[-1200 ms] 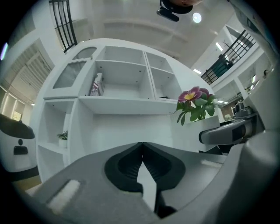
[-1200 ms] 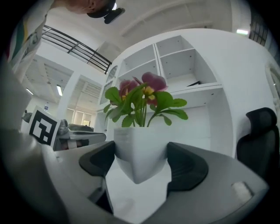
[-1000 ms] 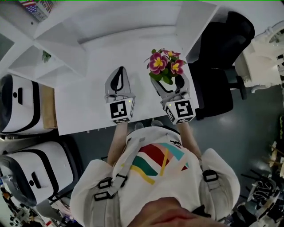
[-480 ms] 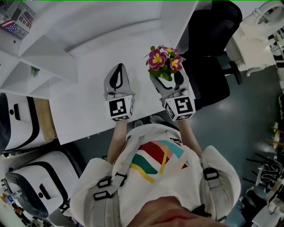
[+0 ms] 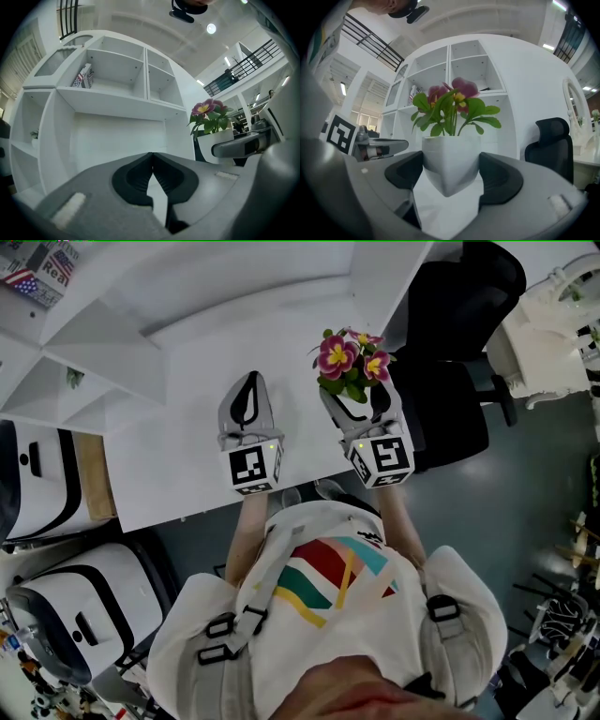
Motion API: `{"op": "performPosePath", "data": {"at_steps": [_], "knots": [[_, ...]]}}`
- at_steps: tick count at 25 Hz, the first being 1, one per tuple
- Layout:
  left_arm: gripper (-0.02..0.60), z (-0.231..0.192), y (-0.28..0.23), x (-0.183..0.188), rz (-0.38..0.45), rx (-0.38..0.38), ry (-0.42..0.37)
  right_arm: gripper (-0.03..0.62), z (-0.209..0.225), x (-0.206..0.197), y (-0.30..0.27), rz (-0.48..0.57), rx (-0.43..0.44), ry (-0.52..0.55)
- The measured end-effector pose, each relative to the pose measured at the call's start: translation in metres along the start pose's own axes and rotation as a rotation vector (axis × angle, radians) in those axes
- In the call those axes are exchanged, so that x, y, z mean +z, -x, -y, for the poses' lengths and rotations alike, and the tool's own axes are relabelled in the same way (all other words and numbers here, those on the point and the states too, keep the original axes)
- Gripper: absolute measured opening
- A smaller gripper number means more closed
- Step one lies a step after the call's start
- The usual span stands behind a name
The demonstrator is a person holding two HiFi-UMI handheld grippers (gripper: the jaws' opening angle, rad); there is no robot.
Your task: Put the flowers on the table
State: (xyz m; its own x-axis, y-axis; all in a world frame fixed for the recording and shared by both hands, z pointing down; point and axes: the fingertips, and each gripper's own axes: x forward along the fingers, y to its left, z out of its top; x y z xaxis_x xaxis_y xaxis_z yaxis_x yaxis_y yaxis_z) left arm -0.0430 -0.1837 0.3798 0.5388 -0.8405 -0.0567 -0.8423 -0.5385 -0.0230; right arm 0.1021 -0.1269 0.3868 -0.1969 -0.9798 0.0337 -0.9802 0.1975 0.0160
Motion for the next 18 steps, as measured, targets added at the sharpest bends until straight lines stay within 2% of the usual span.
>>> {"op": "performPosePath", "data": {"at_steps": [10, 18], "knots": [[0.005, -0.005, 0.008, -0.011, -0.035, 0.039, -0.02, 0.374, 0.029, -0.03, -0.033, -0.048, 0.013, 0.005], [0.005, -0.01, 0.007, -0.023, -0.072, 0.054, -0.028, 0.374, 0.059, -0.069, -0.083, -0.12, 0.003, 0.017]]}}
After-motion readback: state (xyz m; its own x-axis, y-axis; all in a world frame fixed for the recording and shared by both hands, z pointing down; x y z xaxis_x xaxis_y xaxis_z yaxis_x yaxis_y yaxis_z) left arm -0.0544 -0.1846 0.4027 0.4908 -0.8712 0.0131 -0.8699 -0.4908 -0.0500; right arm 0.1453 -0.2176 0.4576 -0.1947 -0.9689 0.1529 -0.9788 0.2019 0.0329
